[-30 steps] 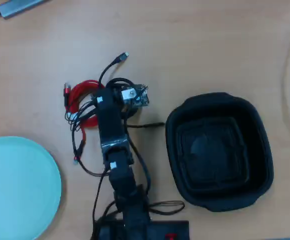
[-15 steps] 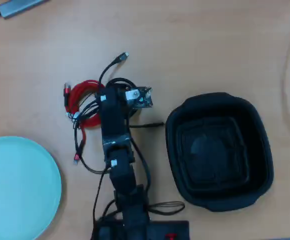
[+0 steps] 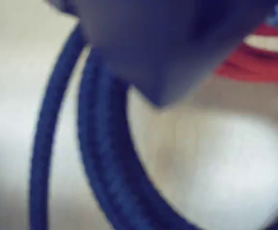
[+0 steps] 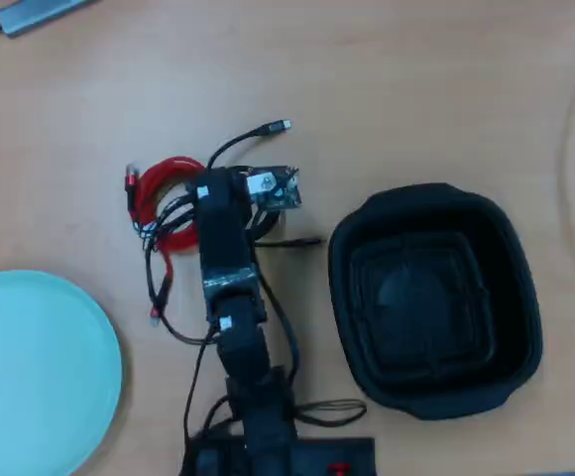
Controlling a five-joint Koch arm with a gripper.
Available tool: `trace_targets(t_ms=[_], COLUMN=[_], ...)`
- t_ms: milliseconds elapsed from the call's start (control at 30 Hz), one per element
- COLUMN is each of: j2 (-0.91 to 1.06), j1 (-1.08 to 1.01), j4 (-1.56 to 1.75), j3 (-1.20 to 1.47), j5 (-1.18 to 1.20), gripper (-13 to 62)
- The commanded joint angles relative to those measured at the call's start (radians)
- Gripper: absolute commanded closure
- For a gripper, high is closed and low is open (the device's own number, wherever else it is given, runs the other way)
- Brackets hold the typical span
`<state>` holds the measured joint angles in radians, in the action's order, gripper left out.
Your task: Put a black charging cable in a black bowl and put a red charging cable in a green bowl
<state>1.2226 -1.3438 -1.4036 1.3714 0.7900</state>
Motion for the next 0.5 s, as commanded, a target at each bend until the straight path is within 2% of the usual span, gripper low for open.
trace_targets(t_ms=[0,267,467], j2=[0.130,0.425,0.523], j1=[0.020,0.078,0.101], j4=[-0.040,-0.031,-0.038], j3=[-0.112,-0.121,-0.146], j5=[0.025,-0.014,-0.092], gripper=[55.6,55.5,55.5])
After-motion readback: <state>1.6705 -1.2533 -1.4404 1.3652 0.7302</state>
